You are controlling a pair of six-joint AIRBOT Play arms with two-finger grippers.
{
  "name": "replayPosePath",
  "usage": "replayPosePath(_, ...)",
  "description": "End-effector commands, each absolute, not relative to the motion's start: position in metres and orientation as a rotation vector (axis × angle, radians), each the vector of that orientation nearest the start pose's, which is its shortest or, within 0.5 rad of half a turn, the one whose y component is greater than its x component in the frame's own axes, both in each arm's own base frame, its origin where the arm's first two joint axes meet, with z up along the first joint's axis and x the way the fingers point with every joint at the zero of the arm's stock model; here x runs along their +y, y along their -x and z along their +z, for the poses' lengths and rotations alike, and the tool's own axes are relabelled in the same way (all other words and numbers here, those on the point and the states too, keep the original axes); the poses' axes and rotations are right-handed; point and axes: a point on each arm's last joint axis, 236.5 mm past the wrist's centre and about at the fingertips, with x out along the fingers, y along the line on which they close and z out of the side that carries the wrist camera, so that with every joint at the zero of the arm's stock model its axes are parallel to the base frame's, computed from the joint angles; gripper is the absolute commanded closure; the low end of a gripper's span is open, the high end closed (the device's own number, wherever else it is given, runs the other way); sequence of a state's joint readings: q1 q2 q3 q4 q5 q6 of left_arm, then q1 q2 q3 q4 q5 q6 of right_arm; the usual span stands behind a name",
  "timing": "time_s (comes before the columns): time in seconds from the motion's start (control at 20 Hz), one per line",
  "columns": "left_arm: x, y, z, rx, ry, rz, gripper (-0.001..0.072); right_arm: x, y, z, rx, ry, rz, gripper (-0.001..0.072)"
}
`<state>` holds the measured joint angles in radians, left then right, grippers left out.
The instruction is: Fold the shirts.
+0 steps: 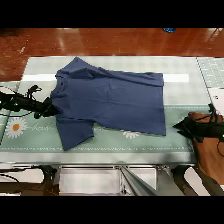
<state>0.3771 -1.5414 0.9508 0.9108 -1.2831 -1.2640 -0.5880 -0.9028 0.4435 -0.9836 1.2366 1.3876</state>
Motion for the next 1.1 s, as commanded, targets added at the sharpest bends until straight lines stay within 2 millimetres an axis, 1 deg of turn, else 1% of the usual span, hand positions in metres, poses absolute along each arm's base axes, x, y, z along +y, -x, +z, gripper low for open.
replayPosePath(0.0,-0.024,-0.325,-0.089,1.562,0.800,-0.266,0.0689,0.026,-0.188,-0.089,1.449,-0.951,-0.024,0.0305)
replayPosePath(0.05,-0.024,-0.325,-0.089,1.561,0.800,-0.266,0.0689,0.027,-0.189,-0.091,1.439,-0.963,-0.030,0.0305)
replayPosePath(0.15,-0.022,-0.328,-0.090,1.551,0.800,-0.254,0.0689,0.029,-0.198,-0.089,1.399,-0.971,-0.019,0.0305)
replayPosePath(0.25,-0.022,-0.329,-0.091,1.547,0.798,-0.251,0.0688,0.038,-0.202,-0.093,1.414,-0.946,0.004,0.0305)
replayPosePath(0.35,-0.022,-0.329,-0.091,1.548,0.798,-0.252,0.0688,0.052,-0.202,-0.105,1.468,-0.934,0.029,0.0305)
replayPosePath(0.4,-0.022,-0.329,-0.090,1.549,0.799,-0.253,0.0689,0.058,-0.208,-0.110,1.466,-0.954,0.032,0.0305)
replayPosePath(0.5,-0.023,-0.328,-0.090,1.551,0.798,-0.255,0.0688,0.072,-0.232,-0.111,1.421,-1.009,0.057,0.0305)
replayPosePath(0.55,-0.024,-0.328,-0.090,1.552,0.796,-0.257,0.0689,0.077,-0.246,-0.109,1.398,-1.015,0.067,0.0332)
replayPosePath(0.6,-0.025,-0.328,-0.090,1.554,0.794,-0.260,0.0689,0.083,-0.263,-0.105,1.375,-1.009,0.090,0.0388)
replayPosePath(0.65,-0.030,-0.331,-0.088,1.546,0.808,-0.271,0.0689,0.089,-0.278,-0.098,1.365,-0.987,0.129,0.0469)
replayPosePath(0.7,-0.037,-0.336,-0.081,1.528,0.842,-0.292,0.0688,0.097,-0.292,-0.089,1.359,-0.944,0.179,0.0599)
replayPosePath(0.75,-0.042,-0.347,-0.071,1.486,0.884,-0.313,0.0689,0.105,-0.308,-0.076,1.343,-0.897,0.239,0.0680)
replayPosePath(0.8,-0.047,-0.361,-0.055,1.433,0.921,-0.341,0.0689,0.113,-0.326,-0.056,1.315,-0.850,0.301,0.0681)
replayPosePath(0.85,-0.049,-0.377,-0.034,1.369,0.943,-0.375,0.0689,0.118,-0.343,-0.032,1.278,-0.792,0.353,0.0682)
replayPosePath(0.9,-0.051,-0.397,-0.002,1.279,0.949,-0.415,0.0689,0.118,-0.360,-0.003,1.234,-0.738,0.392,0.0681)
replayPosePath(0.95,-0.049,-0.416,0.033,1.180,0.933,-0.447,0.0689,0.114,-0.379,0.033,1.180,-0.683,0.417,0.0682)
replayPosePath(1.0,-0.047,-0.434,0.077,1.067,0.893,-0.481,0.0689,0.109,-0.395,0.075,1.112,-0.615,0.436,0.0682)
replayPosePath(1.05,-0.043,-0.446,0.121,0.961,0.837,-0.504,0.0689,0.100,-0.409,0.116,1.034,-0.545,0.427,0.0682)
